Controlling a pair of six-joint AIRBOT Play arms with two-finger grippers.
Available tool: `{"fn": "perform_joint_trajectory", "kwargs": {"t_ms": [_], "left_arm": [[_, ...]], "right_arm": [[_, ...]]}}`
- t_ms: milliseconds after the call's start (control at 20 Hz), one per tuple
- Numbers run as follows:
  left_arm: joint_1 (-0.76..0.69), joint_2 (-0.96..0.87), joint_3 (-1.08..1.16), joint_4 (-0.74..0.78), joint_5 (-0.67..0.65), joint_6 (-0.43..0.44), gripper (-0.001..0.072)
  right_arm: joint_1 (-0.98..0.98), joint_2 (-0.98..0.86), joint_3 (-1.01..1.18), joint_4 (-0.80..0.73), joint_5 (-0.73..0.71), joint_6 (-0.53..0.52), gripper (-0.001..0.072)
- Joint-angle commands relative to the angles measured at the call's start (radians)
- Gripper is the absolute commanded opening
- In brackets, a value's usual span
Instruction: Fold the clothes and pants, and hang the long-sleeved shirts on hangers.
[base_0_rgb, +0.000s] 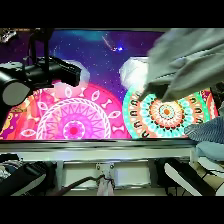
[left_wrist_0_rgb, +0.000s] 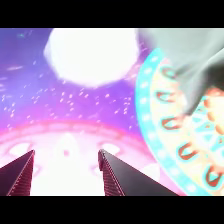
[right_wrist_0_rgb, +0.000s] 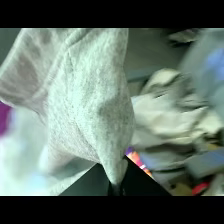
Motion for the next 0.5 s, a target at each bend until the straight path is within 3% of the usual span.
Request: {"fn": "perform_joint_trajectory", "kwargs": {"t_ms": [0,250,450], "left_arm": [[-0.002,-0.015,0.0,0.036,-0.026,-0.034,0.0412],[-0.002,-0.023,0.0,0.036,-0.026,-0.034,0.0412],[-0.002,-0.023,0.0,0.036,-0.026,-0.034,0.0412]], "right_arm": [[-0.185,-0.031,0.072,0.004,-0.043,0.074,0.0037],[-0.283,-0.156,0.24,0.017,-0.048,0.076,0.0037],[-0.283,-0.25,0.338,-0.02,-0.086,0.146,0.0037]]}}
